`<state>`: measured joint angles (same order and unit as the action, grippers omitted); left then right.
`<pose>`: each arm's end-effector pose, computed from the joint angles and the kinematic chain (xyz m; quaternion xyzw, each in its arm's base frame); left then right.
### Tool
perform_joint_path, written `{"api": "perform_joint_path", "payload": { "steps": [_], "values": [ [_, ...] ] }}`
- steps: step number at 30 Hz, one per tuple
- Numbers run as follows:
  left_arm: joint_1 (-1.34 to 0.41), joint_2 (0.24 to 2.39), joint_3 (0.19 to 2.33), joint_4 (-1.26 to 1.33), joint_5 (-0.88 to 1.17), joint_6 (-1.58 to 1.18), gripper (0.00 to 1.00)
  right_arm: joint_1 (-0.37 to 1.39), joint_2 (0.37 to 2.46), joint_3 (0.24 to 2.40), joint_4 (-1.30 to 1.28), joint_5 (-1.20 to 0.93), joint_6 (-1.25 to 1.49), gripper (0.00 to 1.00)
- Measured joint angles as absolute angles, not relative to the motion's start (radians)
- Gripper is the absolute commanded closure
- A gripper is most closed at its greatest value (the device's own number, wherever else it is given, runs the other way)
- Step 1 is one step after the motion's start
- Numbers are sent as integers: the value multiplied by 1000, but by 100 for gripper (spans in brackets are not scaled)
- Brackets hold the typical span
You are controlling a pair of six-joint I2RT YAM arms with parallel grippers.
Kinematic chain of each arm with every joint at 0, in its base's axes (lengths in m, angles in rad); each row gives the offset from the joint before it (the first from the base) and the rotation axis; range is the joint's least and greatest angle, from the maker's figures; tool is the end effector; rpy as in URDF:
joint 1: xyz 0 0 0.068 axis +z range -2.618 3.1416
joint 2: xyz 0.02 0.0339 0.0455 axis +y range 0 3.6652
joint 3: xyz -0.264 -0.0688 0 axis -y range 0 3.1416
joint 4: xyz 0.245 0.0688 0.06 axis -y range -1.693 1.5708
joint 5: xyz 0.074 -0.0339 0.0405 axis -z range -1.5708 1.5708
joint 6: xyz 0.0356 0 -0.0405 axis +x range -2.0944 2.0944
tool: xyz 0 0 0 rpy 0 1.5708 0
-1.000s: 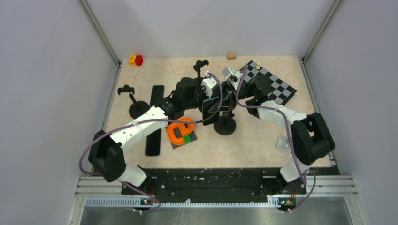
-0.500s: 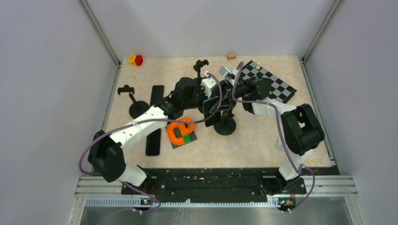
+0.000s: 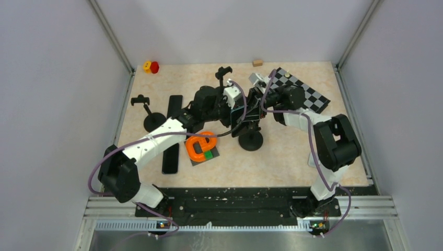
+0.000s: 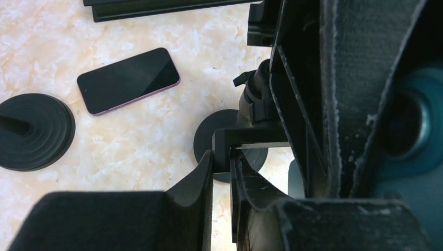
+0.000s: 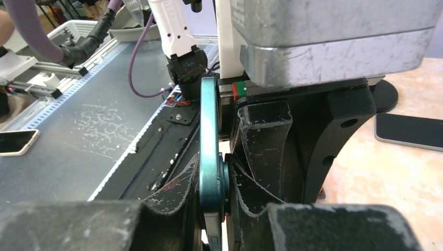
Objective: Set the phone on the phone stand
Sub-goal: Install the phone on the phone stand.
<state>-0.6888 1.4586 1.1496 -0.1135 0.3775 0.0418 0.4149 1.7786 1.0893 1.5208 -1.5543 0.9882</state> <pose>0.2540 -0.2261 0.3146 0.3898 0.7339 -0.3190 0.4557 0.3077 0.1744 0.3174 -0.5544 0.4319 0.6226 0.3443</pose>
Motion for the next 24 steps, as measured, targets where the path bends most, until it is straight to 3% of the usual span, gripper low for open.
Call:
{"api": "perform_joint_path", "payload": {
  "steps": [18, 20, 24],
  "values": [
    [-682, 1467, 1149, -96, 349, 10, 100, 373, 1785, 1066, 1515, -1545, 899, 100],
    [-685, 1468, 1149, -89, 348, 6, 100, 363, 1747, 1044, 1383, -1523, 785, 100],
    [-682, 1471, 1150, -76, 339, -2, 100, 362, 1634, 1050, 835, -1488, 358, 100]
  ]
}}
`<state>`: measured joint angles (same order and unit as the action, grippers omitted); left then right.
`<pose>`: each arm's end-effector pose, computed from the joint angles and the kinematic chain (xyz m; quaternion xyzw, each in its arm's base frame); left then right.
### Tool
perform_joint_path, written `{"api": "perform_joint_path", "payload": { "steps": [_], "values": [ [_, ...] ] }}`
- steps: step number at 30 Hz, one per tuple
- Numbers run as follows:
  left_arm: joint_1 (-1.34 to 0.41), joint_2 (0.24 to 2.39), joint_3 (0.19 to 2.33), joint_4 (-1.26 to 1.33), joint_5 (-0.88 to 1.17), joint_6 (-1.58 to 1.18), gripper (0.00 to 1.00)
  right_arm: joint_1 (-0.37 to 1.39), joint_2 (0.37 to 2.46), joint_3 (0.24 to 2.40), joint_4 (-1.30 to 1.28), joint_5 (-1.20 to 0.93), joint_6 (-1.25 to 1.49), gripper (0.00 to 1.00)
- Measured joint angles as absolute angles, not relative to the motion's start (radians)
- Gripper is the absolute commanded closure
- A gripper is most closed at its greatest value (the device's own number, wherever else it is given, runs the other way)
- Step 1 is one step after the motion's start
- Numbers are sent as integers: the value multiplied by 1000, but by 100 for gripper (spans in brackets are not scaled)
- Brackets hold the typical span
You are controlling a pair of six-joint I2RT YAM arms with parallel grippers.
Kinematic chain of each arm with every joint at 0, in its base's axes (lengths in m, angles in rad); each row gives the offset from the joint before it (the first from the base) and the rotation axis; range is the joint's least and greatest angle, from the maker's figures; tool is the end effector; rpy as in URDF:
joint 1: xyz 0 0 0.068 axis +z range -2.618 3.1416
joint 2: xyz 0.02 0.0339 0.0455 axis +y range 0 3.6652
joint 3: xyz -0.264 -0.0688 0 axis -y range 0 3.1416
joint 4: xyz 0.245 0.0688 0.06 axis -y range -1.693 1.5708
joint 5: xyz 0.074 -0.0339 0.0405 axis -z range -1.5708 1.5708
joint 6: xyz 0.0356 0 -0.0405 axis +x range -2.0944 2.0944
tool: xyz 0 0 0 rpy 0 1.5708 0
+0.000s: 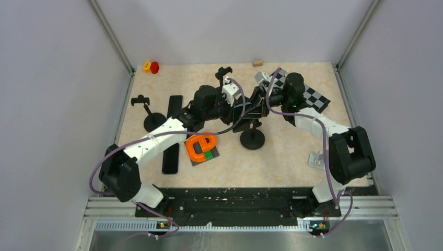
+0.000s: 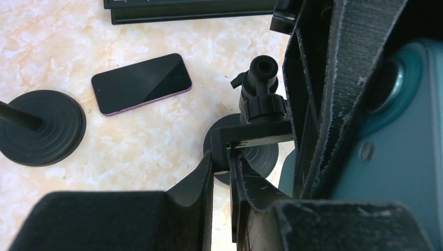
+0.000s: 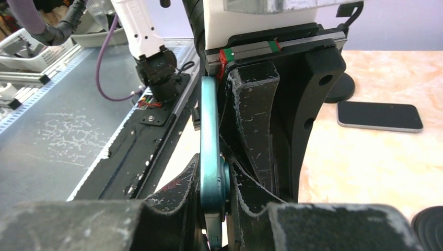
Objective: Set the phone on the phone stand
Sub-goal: Install the phone on the phone stand.
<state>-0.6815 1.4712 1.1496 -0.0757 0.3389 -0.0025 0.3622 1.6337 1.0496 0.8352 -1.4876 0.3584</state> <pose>0.2600 -0.2261 0.3141 0.3614 0.7429 -0.3153 0.4670 0.3134 0.1567 0.3110 -0.5358 0.4501 0.5934 0.3978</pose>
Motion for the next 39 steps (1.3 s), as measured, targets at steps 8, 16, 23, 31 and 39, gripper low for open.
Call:
{"api": "perform_joint_path", "payload": {
  "steps": [8, 16, 23, 31, 39],
  "values": [
    [-683, 1471, 1149, -79, 332, -2, 100, 367, 1529, 1083, 287, -1399, -84, 100],
    [-688, 1471, 1149, -76, 318, -29, 100, 370, 1460, 1060, 175, -1302, -157, 100],
    [-701, 1469, 1133, -48, 306, -41, 100, 370, 1393, 1005, 162, -1220, -152, 100],
    [-712, 1448, 1078, 18, 289, -51, 100, 372, 1309, 952, 113, -1101, -141, 100],
    [-723, 1448, 1051, 72, 282, -67, 100, 383, 1222, 887, 103, -976, -118, 100]
  ]
}}
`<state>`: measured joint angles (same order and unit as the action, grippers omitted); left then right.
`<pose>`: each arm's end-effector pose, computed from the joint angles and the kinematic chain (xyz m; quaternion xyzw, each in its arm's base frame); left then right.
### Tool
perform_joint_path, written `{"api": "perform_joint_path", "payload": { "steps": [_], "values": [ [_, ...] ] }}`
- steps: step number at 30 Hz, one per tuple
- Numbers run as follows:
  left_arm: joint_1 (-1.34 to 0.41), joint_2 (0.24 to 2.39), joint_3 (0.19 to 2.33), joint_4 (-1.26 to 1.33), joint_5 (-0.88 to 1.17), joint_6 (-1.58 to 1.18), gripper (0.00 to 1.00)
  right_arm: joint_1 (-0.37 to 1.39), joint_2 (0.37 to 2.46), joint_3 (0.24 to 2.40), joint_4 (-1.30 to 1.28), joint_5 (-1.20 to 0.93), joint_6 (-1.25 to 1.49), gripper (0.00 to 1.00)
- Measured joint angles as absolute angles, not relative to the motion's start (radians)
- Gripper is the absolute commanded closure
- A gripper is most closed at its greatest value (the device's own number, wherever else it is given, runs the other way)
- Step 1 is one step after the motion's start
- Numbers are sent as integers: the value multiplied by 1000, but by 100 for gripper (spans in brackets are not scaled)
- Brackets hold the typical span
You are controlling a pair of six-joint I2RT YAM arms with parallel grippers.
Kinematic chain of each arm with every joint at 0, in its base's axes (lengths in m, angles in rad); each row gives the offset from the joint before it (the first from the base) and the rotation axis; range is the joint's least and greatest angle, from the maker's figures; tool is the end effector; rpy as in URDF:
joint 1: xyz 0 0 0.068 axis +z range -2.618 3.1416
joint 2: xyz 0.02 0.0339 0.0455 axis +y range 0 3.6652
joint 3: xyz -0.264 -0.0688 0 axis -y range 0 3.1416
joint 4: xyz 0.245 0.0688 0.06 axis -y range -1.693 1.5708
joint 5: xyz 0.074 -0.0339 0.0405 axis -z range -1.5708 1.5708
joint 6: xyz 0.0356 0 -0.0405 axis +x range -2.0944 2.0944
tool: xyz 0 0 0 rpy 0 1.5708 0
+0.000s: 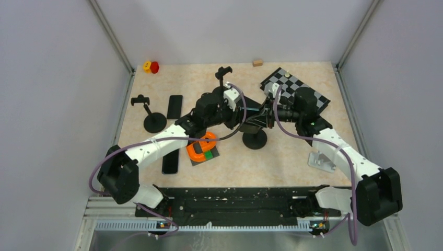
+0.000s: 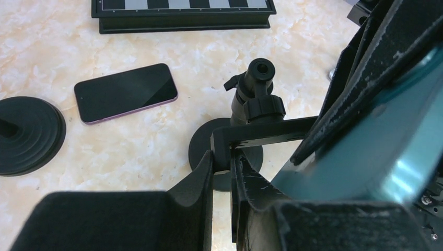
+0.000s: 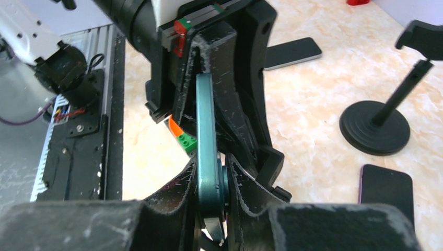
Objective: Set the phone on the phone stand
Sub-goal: Install the phone on the phone stand.
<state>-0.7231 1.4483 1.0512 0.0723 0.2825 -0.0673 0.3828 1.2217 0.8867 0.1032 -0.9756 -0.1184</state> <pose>0.2479 -0.2320 0.3016 0.3367 0.7348 -0.3279 0.4891 0.2415 0.1290 0.3161 -0.4536 0.5989 0.4366 0.4950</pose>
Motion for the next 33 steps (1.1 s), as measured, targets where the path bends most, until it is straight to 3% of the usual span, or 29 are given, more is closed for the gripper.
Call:
{"api": "perform_joint_path", "payload": {
  "steps": [33],
  "values": [
    [-771, 1443, 1021, 132, 188, -73, 100, 395, 1102, 824, 65, -662, -14, 100]
  ]
}}
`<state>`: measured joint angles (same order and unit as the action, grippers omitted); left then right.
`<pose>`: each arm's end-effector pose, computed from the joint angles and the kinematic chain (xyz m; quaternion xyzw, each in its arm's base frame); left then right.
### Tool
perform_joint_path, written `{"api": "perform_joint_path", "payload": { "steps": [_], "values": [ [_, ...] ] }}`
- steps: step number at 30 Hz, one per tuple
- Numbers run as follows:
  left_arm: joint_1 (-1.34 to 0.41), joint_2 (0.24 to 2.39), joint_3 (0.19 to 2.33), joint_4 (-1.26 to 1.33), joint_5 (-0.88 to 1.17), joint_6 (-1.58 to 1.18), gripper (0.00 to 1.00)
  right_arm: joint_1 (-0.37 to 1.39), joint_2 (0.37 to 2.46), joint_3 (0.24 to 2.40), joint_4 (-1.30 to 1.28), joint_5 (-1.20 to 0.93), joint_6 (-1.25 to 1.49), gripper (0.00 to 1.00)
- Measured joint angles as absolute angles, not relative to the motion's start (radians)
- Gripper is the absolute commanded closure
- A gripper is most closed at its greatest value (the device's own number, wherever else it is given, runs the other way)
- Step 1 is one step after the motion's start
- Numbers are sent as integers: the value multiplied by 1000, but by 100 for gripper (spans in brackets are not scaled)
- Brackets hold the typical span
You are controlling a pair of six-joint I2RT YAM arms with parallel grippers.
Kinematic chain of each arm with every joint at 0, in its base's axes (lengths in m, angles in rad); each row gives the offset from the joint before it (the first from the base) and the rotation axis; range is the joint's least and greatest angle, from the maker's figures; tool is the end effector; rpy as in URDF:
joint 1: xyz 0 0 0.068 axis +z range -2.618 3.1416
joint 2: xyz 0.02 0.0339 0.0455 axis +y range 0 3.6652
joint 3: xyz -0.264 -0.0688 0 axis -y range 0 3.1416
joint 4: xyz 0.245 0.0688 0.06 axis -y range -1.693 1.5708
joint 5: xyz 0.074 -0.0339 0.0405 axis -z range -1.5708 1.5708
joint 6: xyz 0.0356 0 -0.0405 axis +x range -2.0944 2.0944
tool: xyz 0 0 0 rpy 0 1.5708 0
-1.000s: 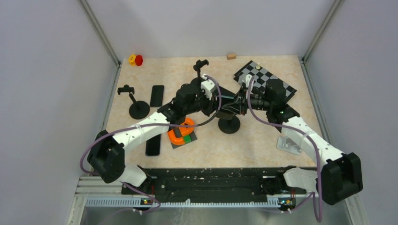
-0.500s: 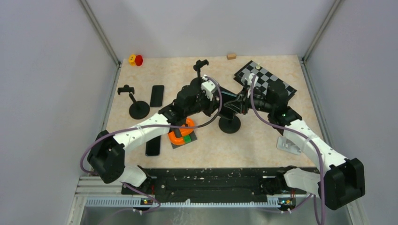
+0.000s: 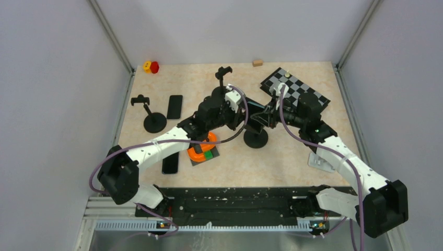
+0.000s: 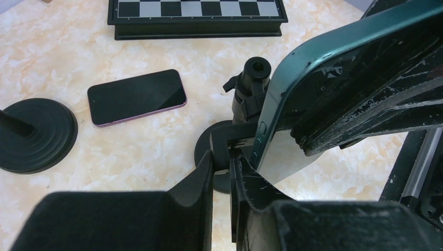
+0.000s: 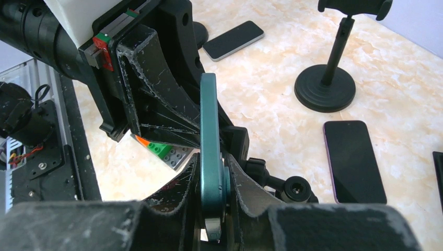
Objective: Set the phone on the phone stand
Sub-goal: Install the phone on the phone stand.
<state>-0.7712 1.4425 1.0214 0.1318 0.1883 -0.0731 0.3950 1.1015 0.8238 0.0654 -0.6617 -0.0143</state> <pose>0.2383 -0.2409 0.2989 0.3258 0.7308 -0.3126 0.5120 0.2246 0.1173 0.3180 -0.3494 0.6790 0.3606 0.5356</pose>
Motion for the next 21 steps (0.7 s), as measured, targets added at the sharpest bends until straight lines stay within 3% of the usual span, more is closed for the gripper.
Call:
{"api": "perform_joint_path", "payload": {
  "steps": [21],
  "values": [
    [-795, 1458, 1064, 81, 140, -78, 100, 411, 1080, 805, 82, -573, -10, 100]
  ]
}}
